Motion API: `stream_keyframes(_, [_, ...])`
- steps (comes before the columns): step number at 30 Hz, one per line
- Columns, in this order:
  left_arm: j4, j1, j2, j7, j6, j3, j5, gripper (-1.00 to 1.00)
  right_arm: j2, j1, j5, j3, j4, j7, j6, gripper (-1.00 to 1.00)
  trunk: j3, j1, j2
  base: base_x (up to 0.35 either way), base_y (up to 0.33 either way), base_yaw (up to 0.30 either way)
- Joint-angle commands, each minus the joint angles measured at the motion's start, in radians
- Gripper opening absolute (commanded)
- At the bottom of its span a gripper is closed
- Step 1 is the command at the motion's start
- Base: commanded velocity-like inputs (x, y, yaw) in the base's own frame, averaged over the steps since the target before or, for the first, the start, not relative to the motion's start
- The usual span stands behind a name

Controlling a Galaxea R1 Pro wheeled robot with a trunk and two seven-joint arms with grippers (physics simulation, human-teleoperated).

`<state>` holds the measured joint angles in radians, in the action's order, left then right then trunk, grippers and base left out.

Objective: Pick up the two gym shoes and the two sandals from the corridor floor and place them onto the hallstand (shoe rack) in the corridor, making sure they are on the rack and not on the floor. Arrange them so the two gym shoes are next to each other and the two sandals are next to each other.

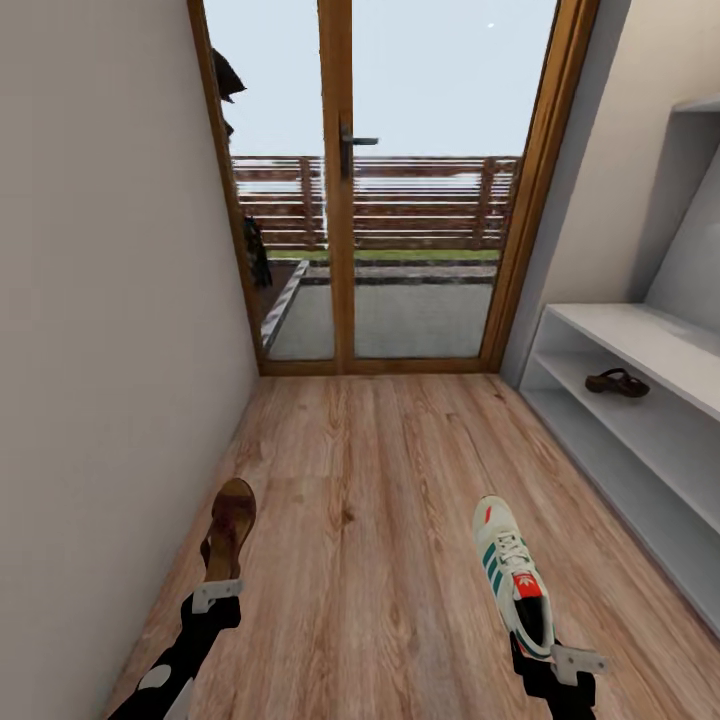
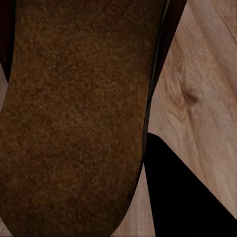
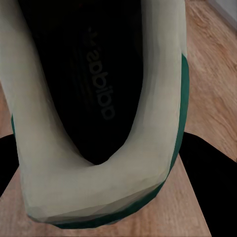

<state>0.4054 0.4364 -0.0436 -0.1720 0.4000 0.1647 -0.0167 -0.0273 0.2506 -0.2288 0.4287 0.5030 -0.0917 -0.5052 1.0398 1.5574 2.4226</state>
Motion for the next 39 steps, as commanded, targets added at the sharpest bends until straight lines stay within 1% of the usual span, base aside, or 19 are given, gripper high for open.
stream_keyframes(1, [-0.001,0.001,0.001,-0.009,0.002,0.007,0.001,-1.00,0.001,0.001,-0.004,0.008,0.000,-0.010,-0.004,-1.00,0.001,0.000,0.000,0.338,0.000,0.000])
stream_keyframes(12, [0.000,0.001,0.001,-0.009,0.002,0.007,0.000,-1.00,-0.002,0.001,-0.004,0.010,-0.001,-0.009,-0.004,-1.00,0.001,0.000,0.000,0.339,0.000,-0.001])
stream_keyframes(17, [0.000,0.001,0.001,-0.008,0.002,0.007,0.000,-1.00,-0.002,0.001,-0.004,0.010,-0.001,-0.009,-0.004,-1.00,0.001,0.000,0.000,0.339,0.000,-0.080])
stream_keyframes(27, [0.000,0.000,0.001,-0.008,0.002,0.007,0.000,-1.00,-0.002,0.001,-0.004,0.010,-0.001,-0.009,-0.004,-1.00,0.001,0.000,0.000,0.339,0.024,-0.238])
stream_keyframes(39, [0.000,0.000,0.001,-0.008,0.002,0.007,0.000,-1.00,-0.003,0.001,-0.004,0.010,-0.001,-0.009,-0.004,-1.00,0.001,0.000,0.000,0.333,0.117,-0.263])
